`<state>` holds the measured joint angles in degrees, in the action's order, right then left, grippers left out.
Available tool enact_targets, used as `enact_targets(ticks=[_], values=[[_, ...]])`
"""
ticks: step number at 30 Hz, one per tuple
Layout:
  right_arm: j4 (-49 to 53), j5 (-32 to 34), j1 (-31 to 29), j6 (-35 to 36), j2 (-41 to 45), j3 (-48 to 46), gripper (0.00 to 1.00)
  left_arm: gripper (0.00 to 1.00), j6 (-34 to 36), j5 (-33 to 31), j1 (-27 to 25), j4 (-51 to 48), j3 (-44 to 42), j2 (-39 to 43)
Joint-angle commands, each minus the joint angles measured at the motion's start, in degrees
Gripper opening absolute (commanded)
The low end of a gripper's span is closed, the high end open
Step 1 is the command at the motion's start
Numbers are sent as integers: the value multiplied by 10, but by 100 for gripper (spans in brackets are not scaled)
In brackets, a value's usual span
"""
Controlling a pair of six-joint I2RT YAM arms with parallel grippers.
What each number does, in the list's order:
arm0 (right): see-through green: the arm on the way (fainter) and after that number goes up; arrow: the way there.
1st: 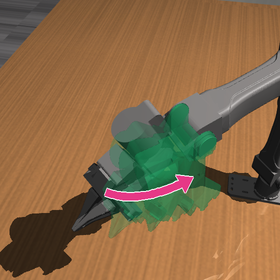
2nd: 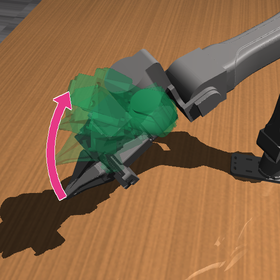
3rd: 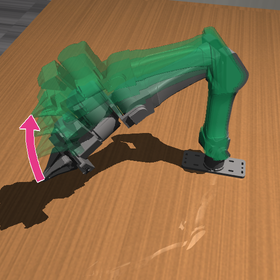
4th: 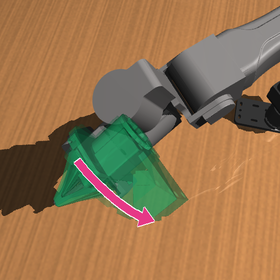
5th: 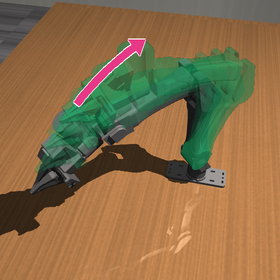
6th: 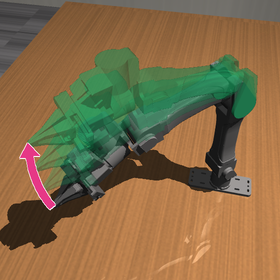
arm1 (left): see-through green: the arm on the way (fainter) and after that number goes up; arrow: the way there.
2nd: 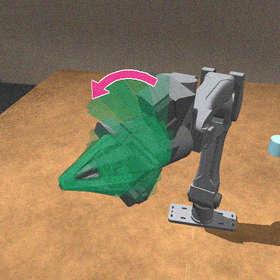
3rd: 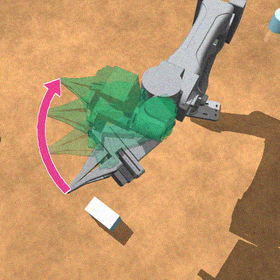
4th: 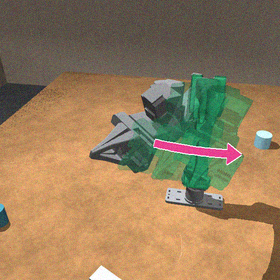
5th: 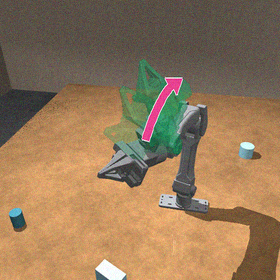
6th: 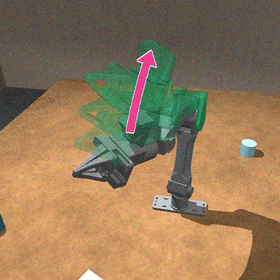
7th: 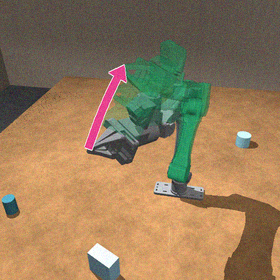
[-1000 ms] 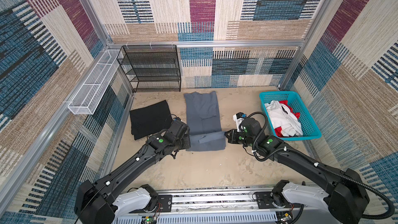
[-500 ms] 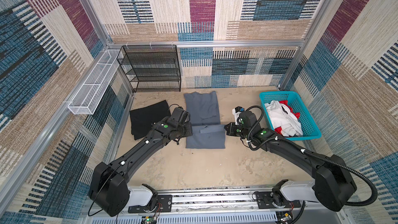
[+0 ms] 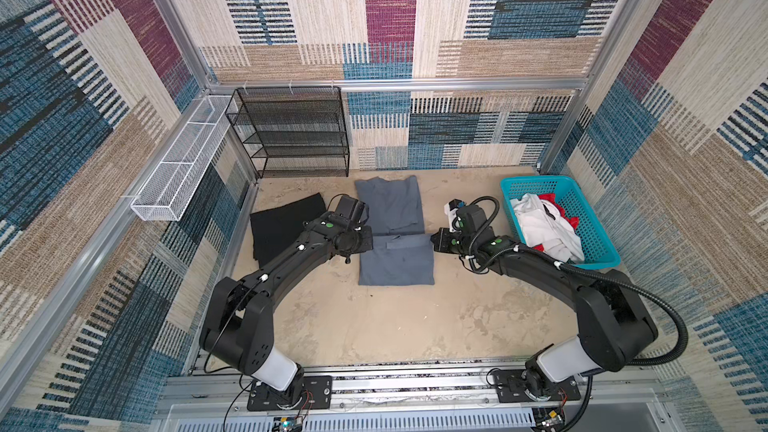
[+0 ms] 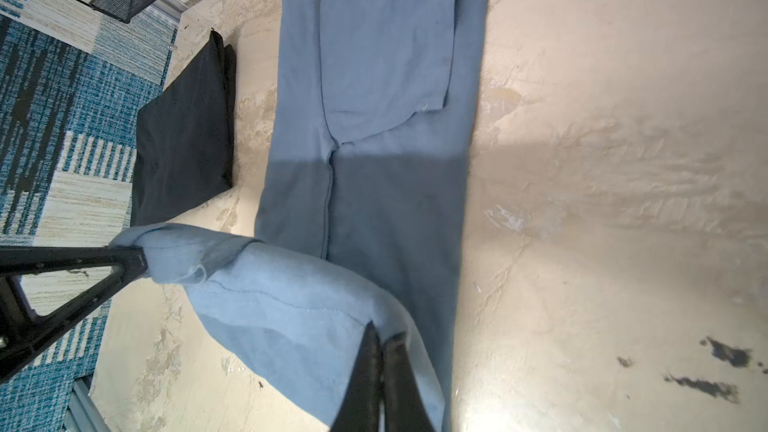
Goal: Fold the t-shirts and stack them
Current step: 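Lay the folded end onto the strip's middle with both grippers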
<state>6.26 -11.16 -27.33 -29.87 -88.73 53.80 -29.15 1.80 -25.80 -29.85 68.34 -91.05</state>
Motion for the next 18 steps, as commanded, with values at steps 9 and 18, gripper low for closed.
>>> enact_targets(ticks=[9, 18], values=[[-34, -27, 17, 25, -109, 55, 0, 0, 11, 32, 28, 30, 43, -99], [-51, -41, 18, 37, -158, 76, 0, 0, 16, 37, 43, 38, 44, -132]])
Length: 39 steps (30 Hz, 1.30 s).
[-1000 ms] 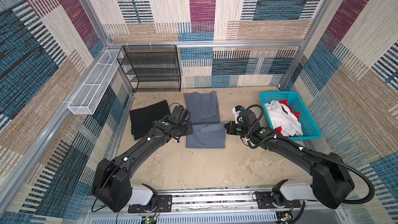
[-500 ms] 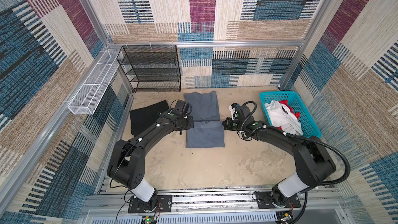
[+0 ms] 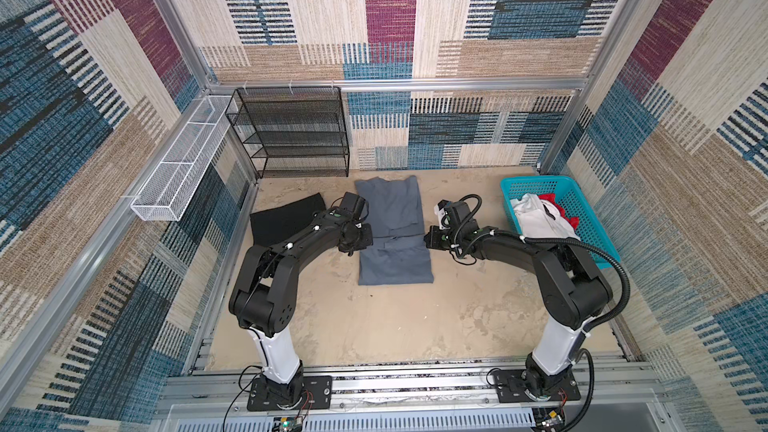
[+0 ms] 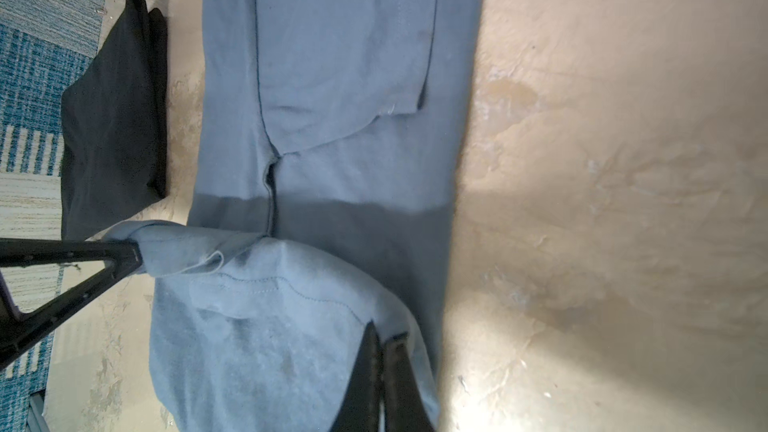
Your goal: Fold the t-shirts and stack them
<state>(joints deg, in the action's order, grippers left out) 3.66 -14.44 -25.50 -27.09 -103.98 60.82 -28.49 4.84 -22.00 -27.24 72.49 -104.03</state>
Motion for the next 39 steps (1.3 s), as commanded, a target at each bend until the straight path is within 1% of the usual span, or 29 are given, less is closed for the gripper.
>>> enact_targets(ticks=[1, 2, 3, 4, 5, 7, 8, 10, 11, 13, 15, 17, 20, 22, 26, 32, 36, 39], values=[[-27, -12, 0, 13, -8, 7, 0, 0, 10, 8, 6, 12, 3, -4], [-31, -16, 0, 20, -8, 9, 0, 0, 13, 9, 7, 13, 3, -4], [-36, -22, 0, 27, -6, 9, 3, 0, 15, 9, 9, 12, 4, -2], [-40, -25, 1, 32, -2, 8, 7, 0, 18, 9, 10, 14, 4, 0], [-43, -25, 0, 37, 5, 6, 15, 2, 22, 10, 10, 15, 4, 5], [-45, -21, 0, 45, 22, -2, 27, 22, 25, 8, 10, 17, 2, 15], [-45, -17, 0, 48, 35, -8, 33, 27, 26, 8, 10, 18, -1, 22], [-45, -14, 0, 48, 58, -25, 43, 33, 23, 11, 10, 24, -13, 39], [-43, -14, 0, 48, 72, -37, 46, 34, 17, 14, 9, 30, -24, 52], [-42, -20, -2, 42, 95, -61, 48, 36, 4, 21, 7, 46, -54, 80], [-41, -32, -5, 33, 114, -87, 47, 36, -13, 24, -3, 64, -86, 107], [-44, -42, -13, 25, 126, -107, 39, 34, -25, 36, -16, 80, -110, 121], [-54, -45, -36, 9, 127, -121, 22, 32, -36, 43, -37, 93, -117, 107], [-60, -46, -54, 3, 115, -118, 18, 32, -36, 48, -49, 96, -103, 82], [-56, -44, -80, -13, 77, -104, 14, 31, -30, 56, -65, 88, -36, 11], [-55, -47, -86, -30, 52, -121, 15, 31, -11, 23, -64, 39, 69, -97], [-41, -37, -86, -33, 48, -133, 15, 31, -13, 11, -53, 25, 98, -133], [-25, -33, -86, -32, 47, -144, 15, 32, -11, 3, -41, 33, 97, -139]])
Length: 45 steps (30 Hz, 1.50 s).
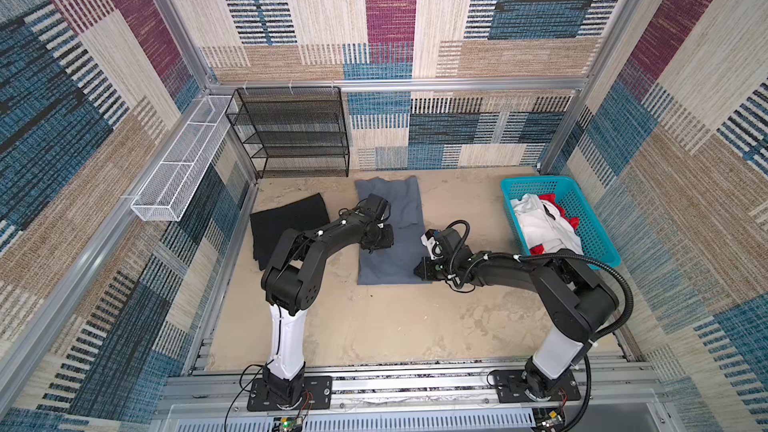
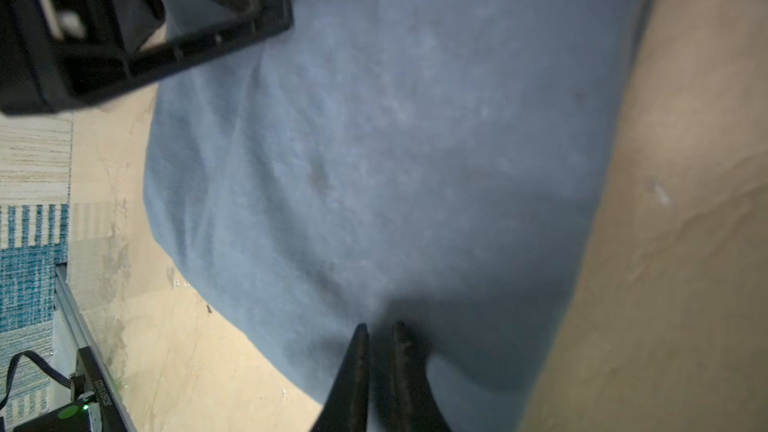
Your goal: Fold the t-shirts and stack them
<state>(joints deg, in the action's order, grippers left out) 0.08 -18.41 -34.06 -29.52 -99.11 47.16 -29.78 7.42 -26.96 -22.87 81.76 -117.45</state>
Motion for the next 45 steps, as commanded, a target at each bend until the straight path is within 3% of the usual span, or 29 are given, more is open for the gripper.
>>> enact_targets(ticks=[1, 9, 16, 23, 33, 45], values=[[15, 9, 0, -9, -3, -10, 15, 32, 3, -22, 14, -6, 2, -4], [29, 16, 0, -2, 26, -34, 16, 32, 38, 24, 48, 96, -73, 55], [89, 56, 1, 34, 27, 80, 19, 32, 41, 34, 66, 150, -117, 97], [92, 58, 33, 72, -68, 206, 19, 30, 30, 18, 78, 136, -89, 71], [21, 11, 89, 74, -198, 279, 18, 30, 23, 28, 97, 144, -71, 23], [68, 89, 105, 50, -230, 257, 17, 28, -11, -11, 102, 165, -143, 44]])
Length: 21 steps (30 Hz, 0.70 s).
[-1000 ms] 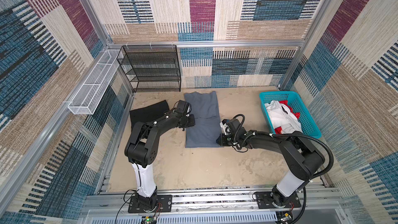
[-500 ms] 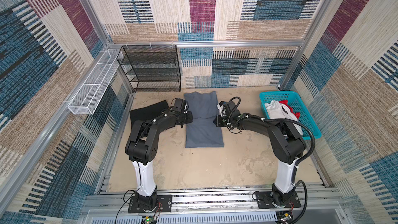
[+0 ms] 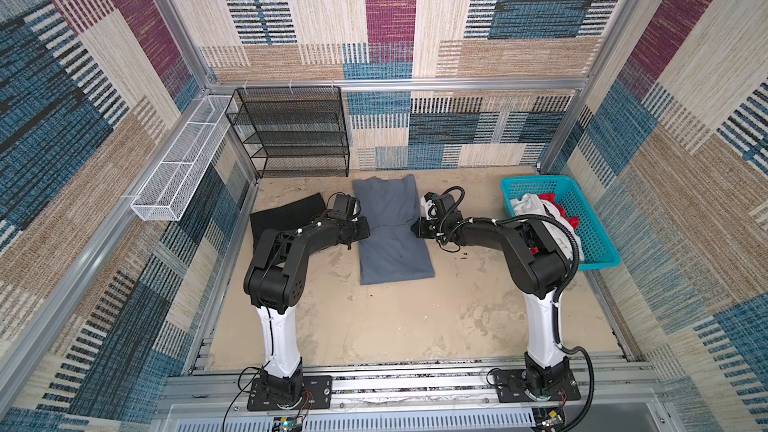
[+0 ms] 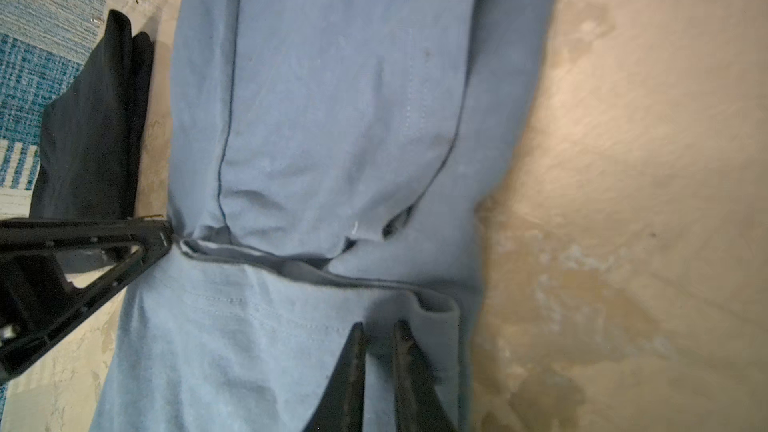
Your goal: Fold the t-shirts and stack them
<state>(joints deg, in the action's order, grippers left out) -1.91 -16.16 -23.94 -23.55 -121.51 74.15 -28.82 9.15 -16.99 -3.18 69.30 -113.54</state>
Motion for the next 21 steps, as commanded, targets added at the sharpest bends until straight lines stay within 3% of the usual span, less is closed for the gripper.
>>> enact_targets(ticks=[1, 10, 15, 21], values=[[91, 73, 5, -10, -2, -16, 17, 28, -20, -32, 3, -30, -23, 6], [66, 45, 5, -2, 41, -43, 19, 29, 27, -12, 13, -25, -1, 1], [57, 42, 5, 9, 109, -75, 23, 31, 45, 16, 13, -10, -27, 68], [61, 0, 4, 0, 195, -148, 24, 31, -11, 38, -19, -45, -103, 167]])
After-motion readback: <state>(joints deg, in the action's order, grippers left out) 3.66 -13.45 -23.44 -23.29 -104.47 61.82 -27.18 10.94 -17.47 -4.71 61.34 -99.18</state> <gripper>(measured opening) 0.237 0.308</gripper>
